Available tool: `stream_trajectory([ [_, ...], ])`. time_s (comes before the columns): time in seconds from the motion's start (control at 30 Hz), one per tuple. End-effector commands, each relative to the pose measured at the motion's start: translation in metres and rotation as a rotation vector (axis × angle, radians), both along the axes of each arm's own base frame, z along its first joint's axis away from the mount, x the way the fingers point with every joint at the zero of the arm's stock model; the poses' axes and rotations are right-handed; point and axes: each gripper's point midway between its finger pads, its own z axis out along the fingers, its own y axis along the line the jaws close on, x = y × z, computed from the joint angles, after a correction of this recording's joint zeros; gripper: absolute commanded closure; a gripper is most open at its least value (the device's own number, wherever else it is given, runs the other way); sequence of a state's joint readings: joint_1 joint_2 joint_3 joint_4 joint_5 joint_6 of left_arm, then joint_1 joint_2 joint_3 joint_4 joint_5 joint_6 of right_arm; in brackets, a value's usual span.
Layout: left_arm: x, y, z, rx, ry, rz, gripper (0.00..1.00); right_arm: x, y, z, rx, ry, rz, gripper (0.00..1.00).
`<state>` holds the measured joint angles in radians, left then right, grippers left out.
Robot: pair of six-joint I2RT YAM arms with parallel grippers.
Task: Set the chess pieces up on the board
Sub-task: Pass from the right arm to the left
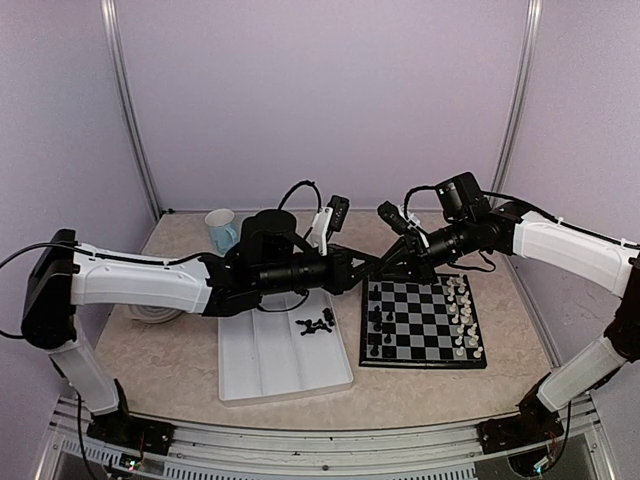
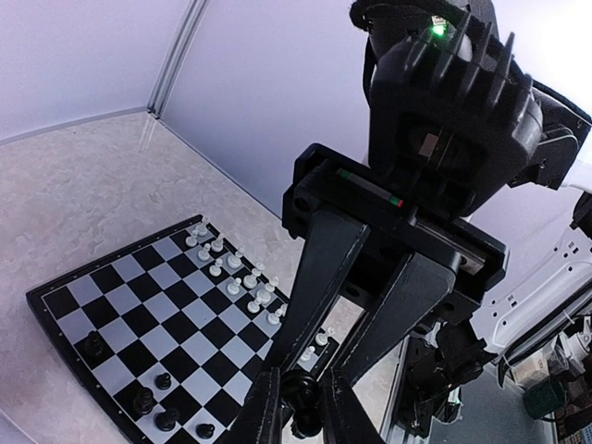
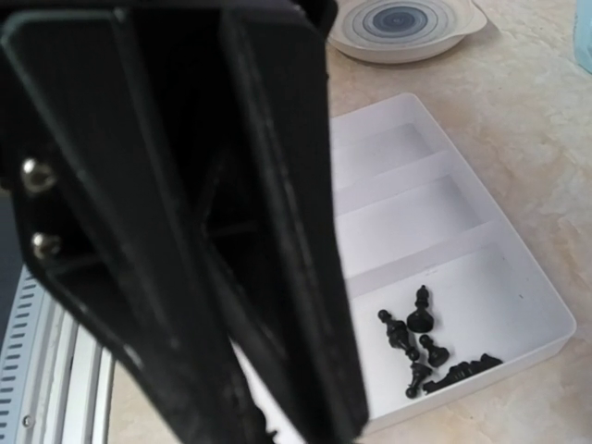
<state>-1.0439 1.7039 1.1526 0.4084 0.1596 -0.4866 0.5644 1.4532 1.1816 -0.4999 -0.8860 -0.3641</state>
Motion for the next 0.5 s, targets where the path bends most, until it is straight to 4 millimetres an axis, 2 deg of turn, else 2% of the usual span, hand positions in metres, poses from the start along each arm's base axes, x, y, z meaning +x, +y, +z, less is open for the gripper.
stream_trajectory([
  [0.0,0.0006,-0.0061,-0.0003,0.007,-0.001,-0.015,0.83,0.0036,0.0013,0.008,0.019,-0.015,-0.001,0.94],
  [0.1,0.0009,-0.0071,-0.0032,0.01,0.008,-0.016,0.82,0.0046,0.0012,0.0084,0.017,-0.017,-0.006,0.94],
  [0.17,0.0018,-0.007,-0.0044,0.012,0.015,-0.011,0.75,0.0054,0.001,0.0087,0.017,-0.015,-0.011,0.94],
  [0.23,0.0024,-0.0061,-0.0059,0.015,0.019,-0.003,0.73,0.0058,0.0012,0.0091,0.019,-0.014,-0.011,0.93],
  [0.47,0.0002,-0.0048,-0.0078,0.017,0.021,-0.013,0.87,0.0072,0.0013,0.009,0.02,-0.013,-0.013,0.94],
])
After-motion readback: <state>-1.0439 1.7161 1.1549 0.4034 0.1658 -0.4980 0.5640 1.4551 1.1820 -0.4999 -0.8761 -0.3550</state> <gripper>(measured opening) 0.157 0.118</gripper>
